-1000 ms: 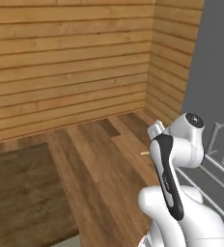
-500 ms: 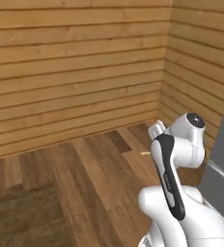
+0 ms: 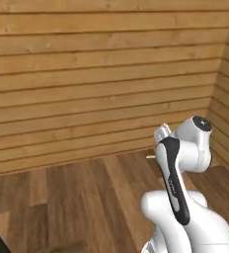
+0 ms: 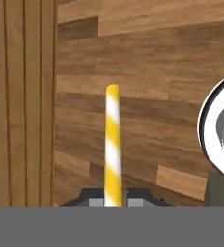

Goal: Take a straw from the drawer in front and place it inside the glass cup on the dining counter.

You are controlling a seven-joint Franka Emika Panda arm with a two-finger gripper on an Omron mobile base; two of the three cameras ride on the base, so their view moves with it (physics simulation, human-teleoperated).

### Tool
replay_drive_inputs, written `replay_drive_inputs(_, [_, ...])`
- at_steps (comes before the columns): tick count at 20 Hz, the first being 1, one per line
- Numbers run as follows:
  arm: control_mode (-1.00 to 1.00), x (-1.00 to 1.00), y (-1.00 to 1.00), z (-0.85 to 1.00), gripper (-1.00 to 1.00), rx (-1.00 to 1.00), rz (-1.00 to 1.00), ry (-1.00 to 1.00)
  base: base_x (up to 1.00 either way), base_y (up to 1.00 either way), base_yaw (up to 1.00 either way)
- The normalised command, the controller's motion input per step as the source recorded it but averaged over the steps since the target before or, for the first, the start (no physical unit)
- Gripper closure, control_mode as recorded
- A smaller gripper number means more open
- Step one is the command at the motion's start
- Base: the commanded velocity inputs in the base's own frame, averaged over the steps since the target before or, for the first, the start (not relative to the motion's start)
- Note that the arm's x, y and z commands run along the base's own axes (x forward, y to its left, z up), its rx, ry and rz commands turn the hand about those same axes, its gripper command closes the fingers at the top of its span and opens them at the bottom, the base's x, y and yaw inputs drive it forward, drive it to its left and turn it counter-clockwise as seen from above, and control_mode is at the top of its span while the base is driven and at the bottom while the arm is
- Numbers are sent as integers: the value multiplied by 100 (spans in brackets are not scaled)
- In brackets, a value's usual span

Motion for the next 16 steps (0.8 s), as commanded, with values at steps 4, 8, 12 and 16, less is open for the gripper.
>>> replay_drive_inputs(4, [100,0,0,0,100,0,0,0,100,0,47])
replay_drive_inputs(8, [100,0,0,0,100,0,0,0,100,0,57])
replay_drive_inputs(12, [100,0,0,0,100,0,0,0,88,0,75])
replay_drive_inputs(16, [100,0,0,0,100,0,0,0,52,0,87])
